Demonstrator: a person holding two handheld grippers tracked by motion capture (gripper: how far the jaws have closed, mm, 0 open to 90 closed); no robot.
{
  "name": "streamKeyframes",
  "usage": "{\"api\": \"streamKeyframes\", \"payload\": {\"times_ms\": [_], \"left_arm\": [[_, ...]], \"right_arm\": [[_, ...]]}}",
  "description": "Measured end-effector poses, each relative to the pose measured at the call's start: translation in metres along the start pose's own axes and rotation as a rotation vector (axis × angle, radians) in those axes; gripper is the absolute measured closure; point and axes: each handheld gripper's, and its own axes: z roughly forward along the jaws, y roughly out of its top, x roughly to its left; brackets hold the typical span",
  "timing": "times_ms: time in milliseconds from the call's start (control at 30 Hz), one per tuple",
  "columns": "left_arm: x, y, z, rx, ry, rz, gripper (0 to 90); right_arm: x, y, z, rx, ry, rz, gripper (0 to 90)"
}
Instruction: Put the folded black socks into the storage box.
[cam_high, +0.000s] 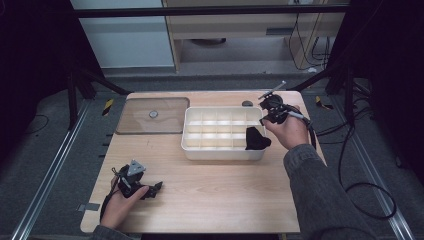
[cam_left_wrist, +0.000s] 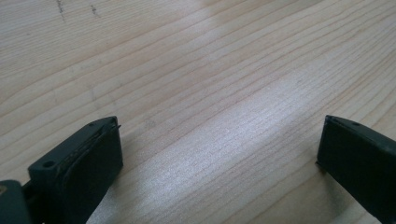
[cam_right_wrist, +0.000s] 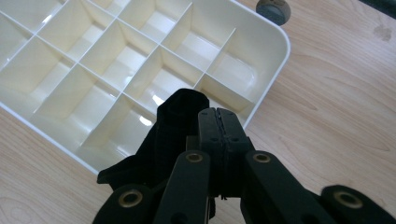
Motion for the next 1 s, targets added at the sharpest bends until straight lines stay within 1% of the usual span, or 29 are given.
{"api": "streamKeyframes", "payload": {"times_ms": [200,300,400,667,1000], "left_arm": [[0.000,0.000,0.000,0.000,0.000,0.000,0.0],[0.000,0.000,0.000,0.000,0.000,0.000,0.0],[0.000,0.000,0.000,0.000,0.000,0.000,0.0],[0.000,0.000,0.000,0.000,0.000,0.000,0.0],[0.000,0.000,0.000,0.000,0.000,0.000,0.0]], "right_arm": [[0.005,-0.001,0.004,0.006,0.013,-0.009,90.0],[0.008,0.000,0.004,0.007,0.018,-0.009,90.0],[0.010,0.001,0.004,0.007,0.020,-0.023,90.0],[0.017,0.002,0.005,0.010,0.035,-0.035,90.0],[0.026,0.002,0.014,0.021,0.057,-0.043,90.0]]}}
